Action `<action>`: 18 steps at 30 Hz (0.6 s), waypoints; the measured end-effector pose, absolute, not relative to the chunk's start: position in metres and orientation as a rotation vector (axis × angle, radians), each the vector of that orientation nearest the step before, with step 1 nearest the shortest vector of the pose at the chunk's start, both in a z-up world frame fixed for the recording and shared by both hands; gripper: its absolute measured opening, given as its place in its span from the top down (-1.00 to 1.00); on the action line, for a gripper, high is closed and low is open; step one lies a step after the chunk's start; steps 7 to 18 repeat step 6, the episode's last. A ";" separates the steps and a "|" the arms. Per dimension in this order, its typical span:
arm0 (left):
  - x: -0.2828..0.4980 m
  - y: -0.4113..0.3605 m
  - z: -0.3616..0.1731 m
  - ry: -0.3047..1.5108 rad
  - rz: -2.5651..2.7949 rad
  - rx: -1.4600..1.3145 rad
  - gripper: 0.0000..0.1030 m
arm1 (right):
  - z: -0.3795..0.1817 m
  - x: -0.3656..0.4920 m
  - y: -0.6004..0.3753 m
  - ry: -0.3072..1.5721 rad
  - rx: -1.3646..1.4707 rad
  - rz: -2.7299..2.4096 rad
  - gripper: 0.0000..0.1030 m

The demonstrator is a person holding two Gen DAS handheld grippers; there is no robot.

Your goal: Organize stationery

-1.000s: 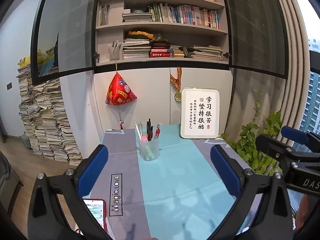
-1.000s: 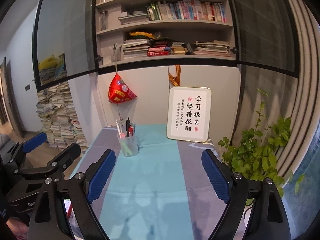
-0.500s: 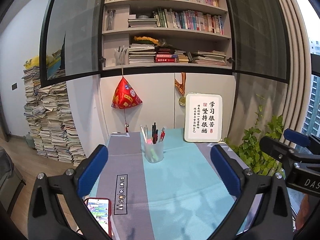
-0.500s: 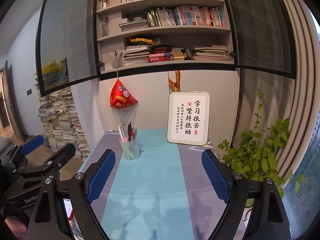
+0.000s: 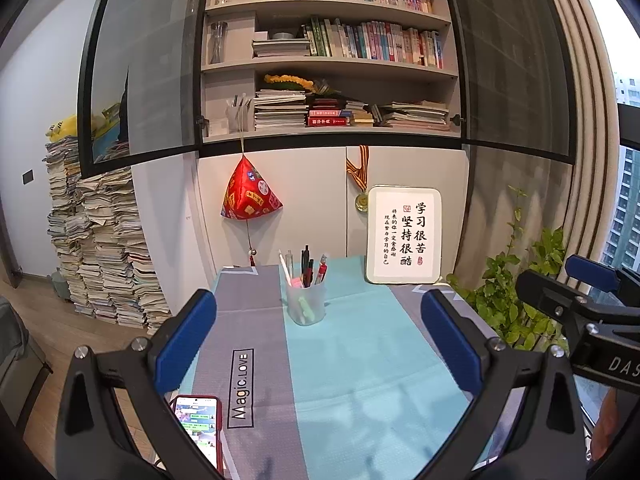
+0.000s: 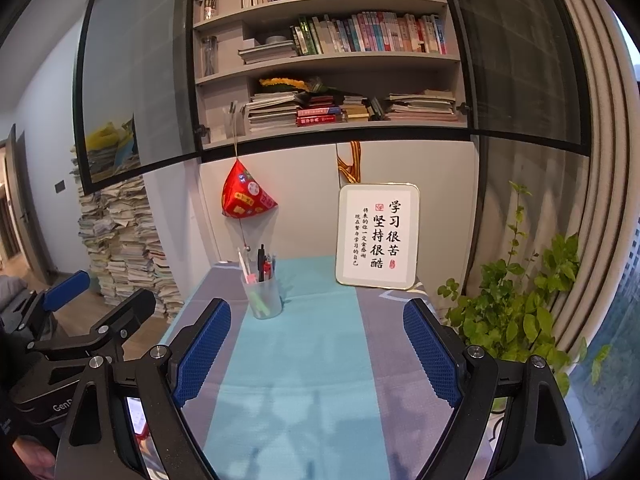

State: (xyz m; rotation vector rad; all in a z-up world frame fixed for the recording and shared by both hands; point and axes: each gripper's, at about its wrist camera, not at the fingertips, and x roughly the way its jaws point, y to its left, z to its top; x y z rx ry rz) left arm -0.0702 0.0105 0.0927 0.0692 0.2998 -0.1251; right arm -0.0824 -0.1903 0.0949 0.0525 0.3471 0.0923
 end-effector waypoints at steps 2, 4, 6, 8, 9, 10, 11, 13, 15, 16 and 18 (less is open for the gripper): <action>-0.070 0.010 0.093 0.300 -0.124 0.070 -0.98 | 0.095 -0.083 -0.190 0.347 0.052 0.094 -0.72; -0.071 0.010 0.093 0.300 -0.124 0.070 -0.98 | 0.096 -0.086 -0.188 0.346 0.050 0.095 -0.72; -0.071 0.010 0.093 0.300 -0.124 0.069 -0.98 | 0.097 -0.086 -0.187 0.345 0.049 0.096 -0.72; -0.071 0.010 0.093 0.300 -0.124 0.069 -0.98 | 0.097 -0.086 -0.187 0.345 0.049 0.096 -0.72; -0.071 0.010 0.093 0.300 -0.124 0.069 -0.98 | 0.097 -0.086 -0.187 0.345 0.049 0.096 -0.72; -0.071 0.010 0.093 0.300 -0.124 0.069 -0.98 | 0.097 -0.086 -0.187 0.345 0.049 0.096 -0.72; -0.071 0.010 0.093 0.300 -0.124 0.069 -0.98 | 0.097 -0.086 -0.187 0.345 0.049 0.096 -0.72; -0.071 0.010 0.093 0.300 -0.124 0.069 -0.98 | 0.097 -0.086 -0.187 0.345 0.049 0.096 -0.72; -0.071 0.010 0.093 0.300 -0.124 0.069 -0.98 | 0.097 -0.086 -0.187 0.345 0.049 0.096 -0.72; -0.071 0.010 0.093 0.300 -0.124 0.069 -0.98 | 0.097 -0.086 -0.187 0.345 0.049 0.096 -0.72; -0.071 0.010 0.093 0.300 -0.124 0.069 -0.98 | 0.097 -0.086 -0.187 0.345 0.049 0.096 -0.72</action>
